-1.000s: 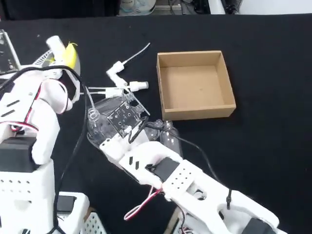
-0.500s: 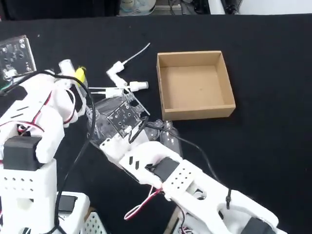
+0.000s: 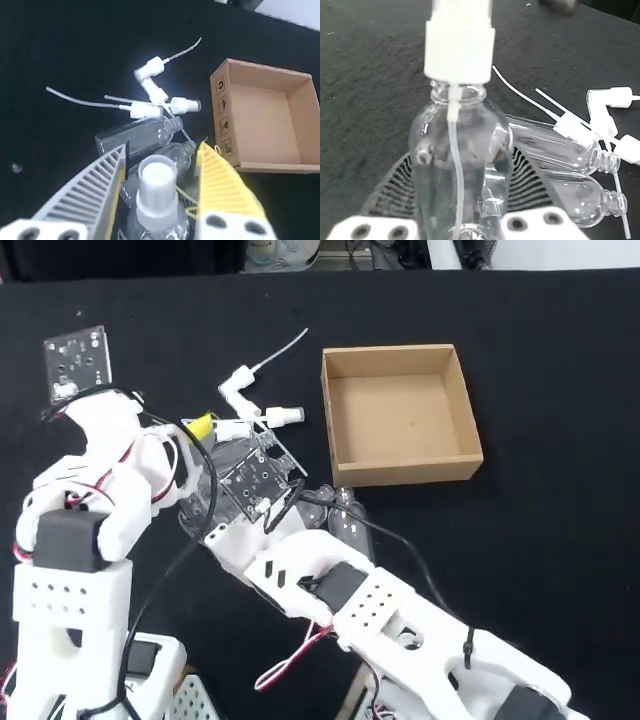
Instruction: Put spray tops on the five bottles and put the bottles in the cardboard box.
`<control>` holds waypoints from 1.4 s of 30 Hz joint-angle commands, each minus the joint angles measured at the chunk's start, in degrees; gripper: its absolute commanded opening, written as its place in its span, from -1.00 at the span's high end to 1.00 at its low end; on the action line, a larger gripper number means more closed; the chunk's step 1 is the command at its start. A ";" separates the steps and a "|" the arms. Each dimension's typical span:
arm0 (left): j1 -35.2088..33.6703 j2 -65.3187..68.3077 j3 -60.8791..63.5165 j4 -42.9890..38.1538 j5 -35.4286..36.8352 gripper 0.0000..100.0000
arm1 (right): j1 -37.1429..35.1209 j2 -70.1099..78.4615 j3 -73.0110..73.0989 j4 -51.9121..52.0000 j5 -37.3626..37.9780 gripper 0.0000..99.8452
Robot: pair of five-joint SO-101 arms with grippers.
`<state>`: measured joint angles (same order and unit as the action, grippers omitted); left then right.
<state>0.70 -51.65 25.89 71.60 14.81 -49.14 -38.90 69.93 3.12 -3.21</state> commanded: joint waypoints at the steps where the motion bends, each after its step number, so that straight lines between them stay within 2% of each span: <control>1: 0.40 -0.88 -8.66 3.69 -4.13 0.56 | -0.70 -2.24 -0.66 -1.58 -0.18 0.97; 4: -0.40 -0.79 -13.49 4.31 -5.63 0.56 | -0.70 -2.24 -0.57 -1.58 -0.18 0.97; 8: -5.23 -0.09 -17.71 2.99 -5.45 0.56 | -0.70 -2.24 -0.57 -1.58 -0.18 0.97; 13: -11.47 -0.09 -12.18 0.18 -5.45 0.56 | -0.70 -2.24 -0.48 -1.67 -0.18 0.97; 16: -11.38 -0.70 -6.20 0.18 -5.54 0.56 | -0.70 -2.24 -0.48 -1.67 -0.18 0.97; 20: -6.81 -0.79 -4.26 2.02 -7.30 0.56 | -0.35 -2.33 -0.66 -1.41 -0.18 0.97; 23: -4.97 -1.23 -7.34 3.34 -8.79 0.56 | -0.35 -4.26 -0.13 -1.14 -0.18 0.97; 27: -8.40 -4.92 -16.22 1.85 -8.70 0.56 | 3.25 -10.86 1.27 4.22 -0.18 0.97; 31: -8.84 -7.74 -23.96 -0.97 -8.88 0.56 | 12.57 -18.51 1.01 13.45 -0.09 0.97; 35: -9.19 -8.26 -23.08 1.67 -8.88 0.56 | 29.71 -29.67 -1.36 26.46 -0.09 0.97; 38: -9.19 -8.18 -11.47 1.32 -8.88 0.56 | 45.54 -37.32 -4.62 33.85 -0.09 0.97; 42: -9.19 -8.88 8.75 -9.93 -8.70 0.56 | 64.00 -39.87 -5.58 33.32 -0.09 0.96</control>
<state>-7.82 -59.91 16.75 71.34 6.64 0.26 -76.26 68.35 36.97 -3.30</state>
